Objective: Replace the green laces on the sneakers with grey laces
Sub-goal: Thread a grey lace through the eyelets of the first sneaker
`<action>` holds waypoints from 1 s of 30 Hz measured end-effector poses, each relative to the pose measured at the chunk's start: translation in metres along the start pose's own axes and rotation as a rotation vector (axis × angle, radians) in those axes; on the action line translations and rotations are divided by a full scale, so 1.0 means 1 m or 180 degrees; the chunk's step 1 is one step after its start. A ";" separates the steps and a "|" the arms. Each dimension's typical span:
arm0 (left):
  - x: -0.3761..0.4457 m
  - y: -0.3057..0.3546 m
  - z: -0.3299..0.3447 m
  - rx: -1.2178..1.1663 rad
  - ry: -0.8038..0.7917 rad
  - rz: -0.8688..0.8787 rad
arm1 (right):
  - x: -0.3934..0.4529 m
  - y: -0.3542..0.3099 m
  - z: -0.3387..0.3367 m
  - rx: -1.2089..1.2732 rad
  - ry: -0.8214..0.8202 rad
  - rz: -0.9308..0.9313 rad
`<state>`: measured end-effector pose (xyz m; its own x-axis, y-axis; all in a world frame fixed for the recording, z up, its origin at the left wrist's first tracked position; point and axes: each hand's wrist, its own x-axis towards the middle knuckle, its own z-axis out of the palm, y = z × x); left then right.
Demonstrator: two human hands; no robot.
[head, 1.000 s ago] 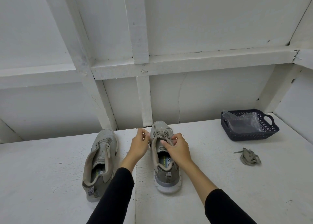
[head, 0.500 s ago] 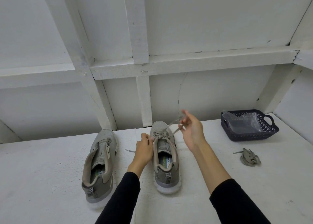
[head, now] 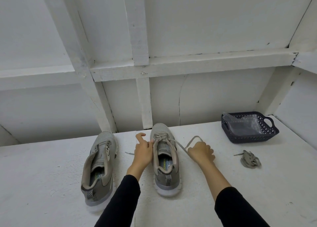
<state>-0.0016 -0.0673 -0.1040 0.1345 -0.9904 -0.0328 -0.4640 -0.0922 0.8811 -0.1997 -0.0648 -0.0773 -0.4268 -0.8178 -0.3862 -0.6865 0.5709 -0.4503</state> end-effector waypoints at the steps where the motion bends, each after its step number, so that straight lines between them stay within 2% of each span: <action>1: 0.000 -0.002 -0.001 0.0074 -0.0003 0.0078 | -0.002 -0.004 0.000 -0.0122 0.0217 -0.0073; 4: 0.000 -0.004 -0.003 0.0504 -0.0055 0.0041 | -0.005 -0.020 -0.002 0.0155 0.0633 -0.0885; 7: 0.000 -0.004 -0.005 0.0703 0.0035 0.0022 | -0.011 -0.040 -0.006 0.0960 0.0278 -0.1820; 10: -0.001 0.001 -0.010 0.0683 0.0267 0.0317 | -0.018 -0.055 -0.001 0.0845 -0.0072 -0.2293; 15: -0.002 0.002 -0.020 0.1128 0.0446 0.0647 | -0.011 -0.054 0.022 0.0170 -0.0092 -0.2490; 23: 0.001 -0.003 -0.019 0.1150 0.0431 0.0838 | -0.014 -0.050 0.028 0.0409 0.0016 -0.2561; 30: 0.003 0.000 -0.026 0.1656 0.0564 0.1138 | -0.014 -0.054 0.036 0.0440 0.0122 -0.2468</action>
<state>0.0215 -0.0671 -0.0922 0.0150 -0.9413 0.3373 -0.8639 0.1577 0.4784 -0.1354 -0.0812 -0.0764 0.1221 -0.9868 0.1060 -0.7182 -0.1616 -0.6768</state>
